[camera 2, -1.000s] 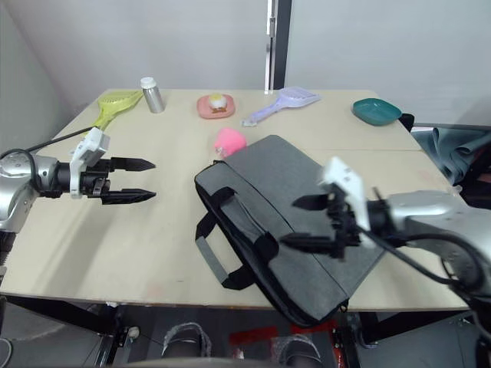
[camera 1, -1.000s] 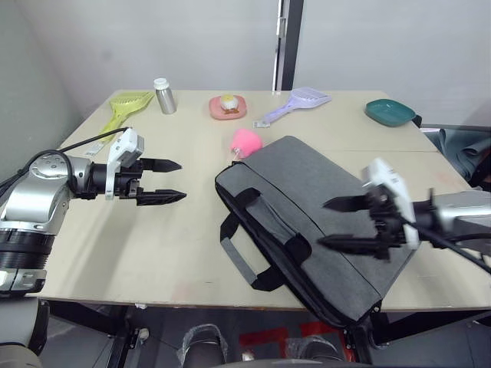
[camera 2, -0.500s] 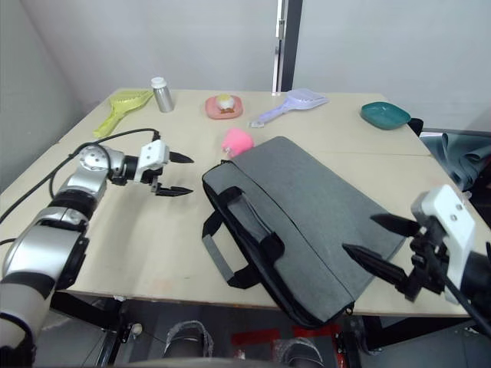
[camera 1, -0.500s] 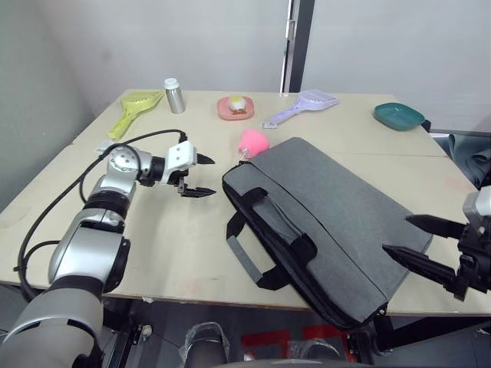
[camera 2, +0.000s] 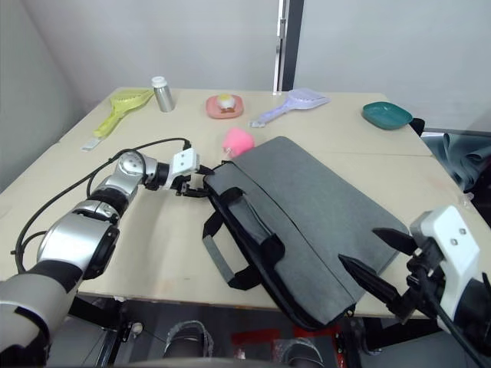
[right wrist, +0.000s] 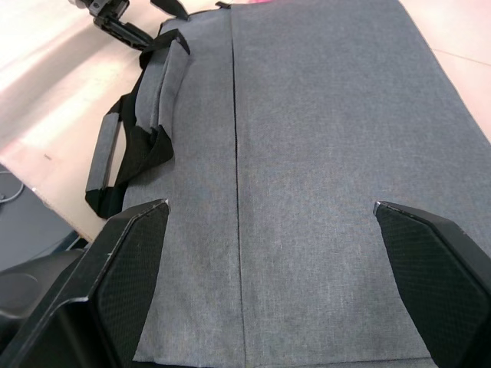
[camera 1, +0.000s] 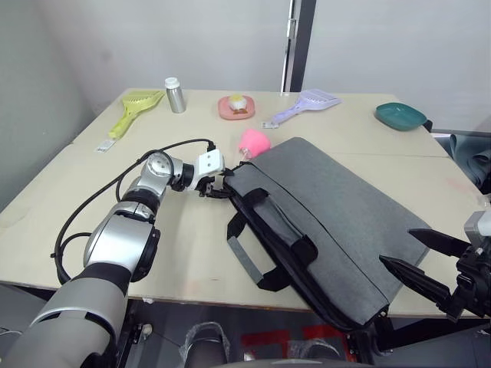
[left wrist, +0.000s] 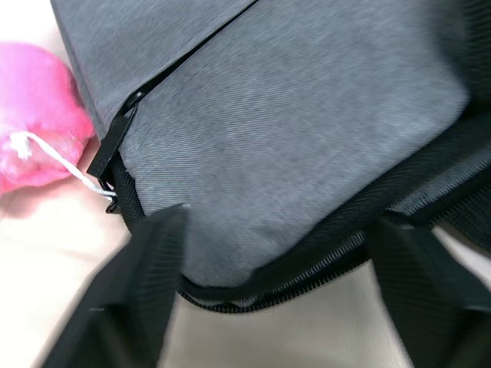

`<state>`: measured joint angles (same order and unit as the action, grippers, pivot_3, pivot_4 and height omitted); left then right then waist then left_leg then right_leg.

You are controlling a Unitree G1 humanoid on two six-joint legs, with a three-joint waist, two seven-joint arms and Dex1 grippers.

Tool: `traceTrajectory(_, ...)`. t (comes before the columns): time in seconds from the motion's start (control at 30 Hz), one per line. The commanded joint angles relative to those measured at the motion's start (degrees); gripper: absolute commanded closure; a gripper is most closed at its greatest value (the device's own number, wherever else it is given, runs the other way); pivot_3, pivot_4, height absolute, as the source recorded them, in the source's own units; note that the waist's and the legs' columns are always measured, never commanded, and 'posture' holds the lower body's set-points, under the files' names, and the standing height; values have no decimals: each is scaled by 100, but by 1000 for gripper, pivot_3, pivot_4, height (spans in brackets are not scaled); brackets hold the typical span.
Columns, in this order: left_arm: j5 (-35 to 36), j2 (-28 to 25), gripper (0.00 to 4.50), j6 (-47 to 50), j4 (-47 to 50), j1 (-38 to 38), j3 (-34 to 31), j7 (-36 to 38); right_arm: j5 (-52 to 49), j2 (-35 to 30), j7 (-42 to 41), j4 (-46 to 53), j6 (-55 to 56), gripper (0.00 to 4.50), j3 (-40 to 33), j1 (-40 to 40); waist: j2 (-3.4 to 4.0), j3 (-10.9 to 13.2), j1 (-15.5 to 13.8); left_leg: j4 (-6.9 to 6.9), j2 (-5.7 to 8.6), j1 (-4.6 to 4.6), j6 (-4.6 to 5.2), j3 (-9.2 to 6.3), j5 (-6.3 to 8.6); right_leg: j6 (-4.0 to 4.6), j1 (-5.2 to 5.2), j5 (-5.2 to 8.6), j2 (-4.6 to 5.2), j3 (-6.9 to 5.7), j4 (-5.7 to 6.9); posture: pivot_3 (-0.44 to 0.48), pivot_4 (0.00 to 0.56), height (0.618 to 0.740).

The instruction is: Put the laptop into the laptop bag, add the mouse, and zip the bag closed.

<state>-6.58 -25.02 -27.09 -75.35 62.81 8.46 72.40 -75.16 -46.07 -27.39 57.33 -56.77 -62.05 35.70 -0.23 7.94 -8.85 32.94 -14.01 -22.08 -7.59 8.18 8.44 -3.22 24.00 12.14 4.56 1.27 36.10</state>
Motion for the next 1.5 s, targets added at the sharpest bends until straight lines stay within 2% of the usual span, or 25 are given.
traceTrajectory(0.03, -9, -22, 2981, 80, -8, 98, -121, 82, -128, -117, 106, 79, 306, 0, -21, 188, 0, 0, -1, -3, 0, 0, 0, 0, 0, 0, 0, 0, -1, -1, -3, 0, 150, 740)
traceTrajectory(0.13, -68, -87, 4042, -9, 34, 56, -134, 70, 26, -204, 139, 105, 386, 0, 166, 301, 0, 0, -5, -6, 2, -2, 0, -1, 0, -2, -1, 0, 0, -2, -7, 0, 150, 740)
traceTrajectory(0.27, 75, -238, 4042, -214, 185, -48, -255, 388, -148, -341, 243, 176, 437, 0, 549, 441, 0, 1, 11, -6, 2, 1, 0, -1, 0, -7, -3, -1, 1, -2, -8, 0, 150, 740)
traceTrajectory(0.4, 268, -509, 4042, -509, 488, -308, -376, 737, -392, -453, -96, 266, 263, 0, 535, 1285, 1, 2, 20, -16, 2, 0, -1, 0, 0, -10, -2, 1, 2, -3, -14, 0, 150, 740)
traceTrajectory(0.5, 422, -681, 4042, -621, 814, -576, -458, 841, -554, -164, -418, 14, 243, 0, 554, 1892, 1, 2, 22, -24, 1, -4, 0, 0, 2, -10, -1, 1, 1, -4, -30, 0, 150, 740)
traceTrajectory(0.6, 656, -822, 4042, -521, 1253, -874, -584, 900, -153, 173, -929, -697, 165, 0, 925, 2372, -3, 4, 31, -37, 1, -7, 0, 1, 4, -13, 0, 4, 7, -9, -45, 0, 150, 740)
traceTrajectory(0.83, 916, -1033, 4042, -147, 2093, -1429, -633, 878, -216, 304, -804, -1654, 162, 0, 2090, 1539, 0, 6, 83, -45, 1, -1, -1, 4, 8, -14, -1, 5, 8, -7, -46, 0, 150, 740)
traceTrajectory(0.97, 1078, -1134, 4042, 60, 2553, -1707, -672, 824, -110, 477, -387, -2282, 98, 0, 2953, 677, -1, 5, 116, -47, 1, -2, -2, 5, 7, -13, -1, 5, 5, -7, -48, 0, 150, 740)
traceTrajectory(1.17, 1296, -1223, 4042, 370, 3136, -1999, -721, 738, 189, 486, -291, -2500, 19, 0, 3512, 220, -6, -2, 139, -51, 1, 2, -5, 3, 6, -8, -5, 7, -9, -9, -44, 0, 150, 740)
traceTrajectory(1.27, 1406, -1299, 4108, 501, 3484, -2253, -755, 704, 248, 397, -342, -2684, 38, 843, 3496, -97, -8, -3, 197, -46, 0, 10, -6, 4, 6, -8, -14, 6, -11, -6, -42, 0, 150, 740)
traceTrajectory(1.5, 1842, -1554, 4108, 1091, 4609, -3079, -911, 645, 155, -125, -729, -2902, -77, 3238, 3184, -664, -2, -2, 242, -42, -1, 7, -5, 7, 6, -6, -8, 6, -15, -3, -32, 0, 150, 740)
